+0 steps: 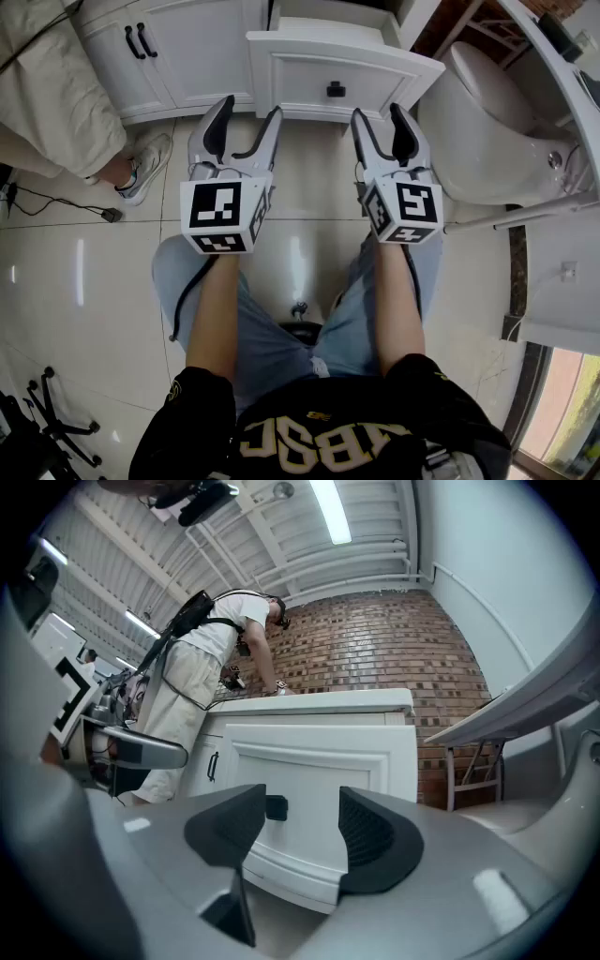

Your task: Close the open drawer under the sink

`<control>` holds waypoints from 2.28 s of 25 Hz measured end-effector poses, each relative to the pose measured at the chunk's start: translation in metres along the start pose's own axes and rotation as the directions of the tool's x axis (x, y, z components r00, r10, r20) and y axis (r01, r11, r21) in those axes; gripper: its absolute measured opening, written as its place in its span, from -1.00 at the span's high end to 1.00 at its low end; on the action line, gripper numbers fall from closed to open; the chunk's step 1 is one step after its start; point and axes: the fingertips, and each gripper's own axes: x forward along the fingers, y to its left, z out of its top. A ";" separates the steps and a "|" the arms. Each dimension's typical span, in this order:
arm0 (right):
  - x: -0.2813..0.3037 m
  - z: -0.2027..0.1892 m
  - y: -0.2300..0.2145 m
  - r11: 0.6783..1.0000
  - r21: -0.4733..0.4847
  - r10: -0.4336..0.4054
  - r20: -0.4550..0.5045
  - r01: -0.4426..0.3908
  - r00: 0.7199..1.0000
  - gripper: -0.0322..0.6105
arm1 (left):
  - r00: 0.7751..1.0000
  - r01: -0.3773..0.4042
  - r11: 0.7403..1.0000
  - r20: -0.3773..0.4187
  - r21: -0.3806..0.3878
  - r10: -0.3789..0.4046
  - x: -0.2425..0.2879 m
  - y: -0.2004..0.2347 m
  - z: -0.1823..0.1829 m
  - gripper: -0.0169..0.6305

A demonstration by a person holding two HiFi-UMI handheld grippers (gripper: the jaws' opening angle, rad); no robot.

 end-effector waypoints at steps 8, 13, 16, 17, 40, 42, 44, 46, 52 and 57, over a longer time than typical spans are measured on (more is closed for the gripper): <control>0.029 -0.008 0.023 1.000 0.011 0.025 -0.007 -0.025 1.000 0.26 | 1.000 0.012 0.999 -0.001 -0.034 -0.012 0.002 0.007 -0.003 0.12; 0.044 -0.015 0.025 0.999 0.025 0.033 -0.021 -0.032 0.999 0.59 | 1.000 0.019 0.998 0.005 -0.059 -0.019 0.005 0.007 -0.003 0.12; 0.052 -0.015 0.029 0.996 -0.084 0.011 -0.035 -0.014 0.999 0.67 | 1.000 0.021 0.998 -0.002 -0.062 -0.021 0.008 0.006 -0.006 0.12; 0.054 -0.015 0.029 0.994 -0.110 -0.002 -0.036 -0.002 0.999 0.70 | 1.000 0.022 0.998 -0.004 -0.064 -0.022 0.009 0.006 -0.007 0.12; 0.148 -0.025 -0.008 0.916 -0.398 -0.015 -0.161 -0.051 0.987 0.85 | 0.998 0.041 0.994 -0.042 -0.102 -0.046 0.038 0.007 -0.027 0.12; 0.155 -0.025 -0.010 0.923 -0.378 0.005 -0.165 -0.068 0.986 0.85 | 0.998 0.039 0.994 -0.049 -0.104 -0.044 0.040 0.009 -0.030 0.12; 0.162 -0.024 -0.012 0.927 -0.366 0.025 -0.171 -0.087 0.985 0.85 | 0.998 0.036 0.994 -0.057 -0.104 -0.042 0.040 0.010 -0.032 0.12; 0.169 -0.025 -0.015 0.927 -0.360 0.045 -0.181 -0.109 0.982 0.85 | 0.997 0.032 0.994 -0.065 -0.106 -0.039 0.041 0.011 -0.035 0.12; 0.192 -0.026 -0.025 0.935 -0.323 0.087 -0.195 -0.148 0.977 0.87 | 0.995 0.025 0.993 -0.093 -0.114 -0.036 0.041 0.015 -0.045 0.12; 0.215 -0.027 -0.037 0.947 -0.295 0.070 -0.194 -0.127 0.979 0.87 | 0.992 0.055 0.988 -0.103 -0.147 -0.071 0.053 0.011 -0.056 0.12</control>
